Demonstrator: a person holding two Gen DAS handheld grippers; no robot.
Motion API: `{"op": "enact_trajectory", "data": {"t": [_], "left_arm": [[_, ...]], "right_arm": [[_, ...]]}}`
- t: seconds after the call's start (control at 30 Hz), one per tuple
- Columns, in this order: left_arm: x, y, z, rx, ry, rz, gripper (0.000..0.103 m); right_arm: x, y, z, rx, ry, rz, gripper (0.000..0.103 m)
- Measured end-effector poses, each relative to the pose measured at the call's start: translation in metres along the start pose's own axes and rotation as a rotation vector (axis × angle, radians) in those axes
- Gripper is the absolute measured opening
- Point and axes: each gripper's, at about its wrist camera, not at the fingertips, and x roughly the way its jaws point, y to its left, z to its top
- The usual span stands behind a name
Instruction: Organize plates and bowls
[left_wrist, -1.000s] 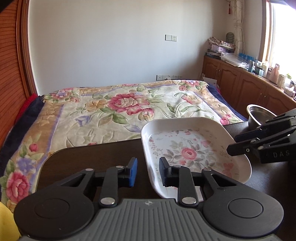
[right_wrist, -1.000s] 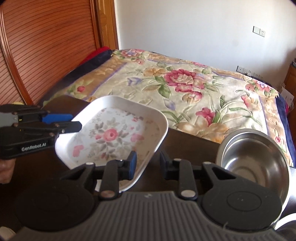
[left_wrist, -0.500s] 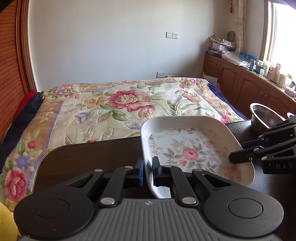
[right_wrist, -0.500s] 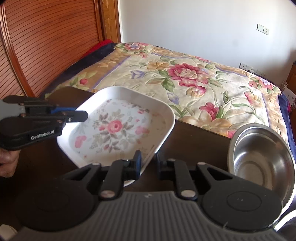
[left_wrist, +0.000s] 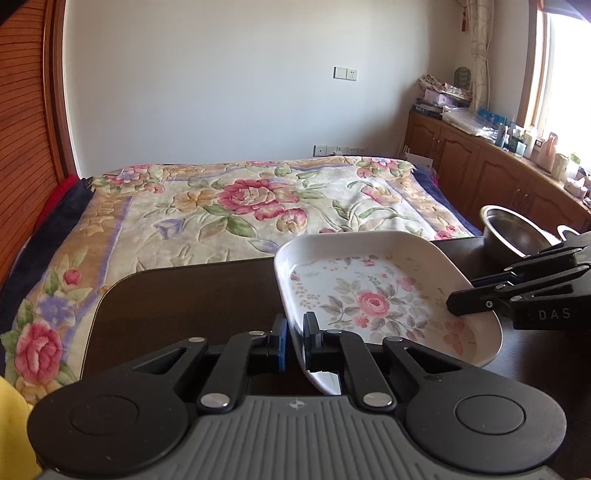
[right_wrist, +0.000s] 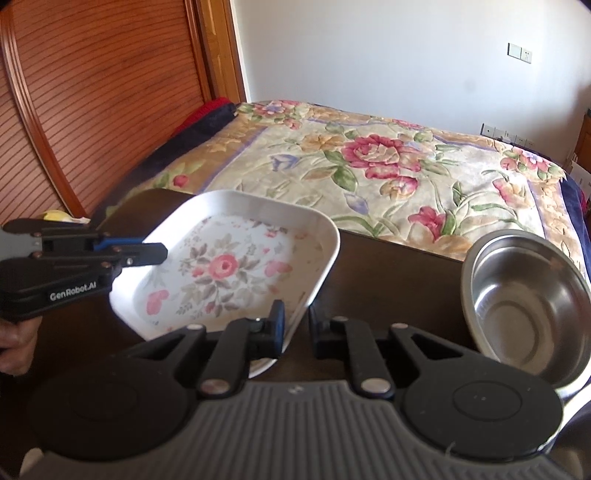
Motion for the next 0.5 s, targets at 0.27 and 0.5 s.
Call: {"op": "enact_trajectory", "data": {"t": [0.27,0.5], "left_arm": [[-0.041,-0.019,-0.004,0.023,-0.029,0.009,0.010],[-0.076,-0.034,-0.006,0.030,-0.049,-0.004,0.010]], "right_arm": [[-0.036,0.003,-0.012,-0.001,-0.054,0.012,0.015],[-0.072,0.004,-0.020,-0.011,-0.104,0.016,0.014]]}}
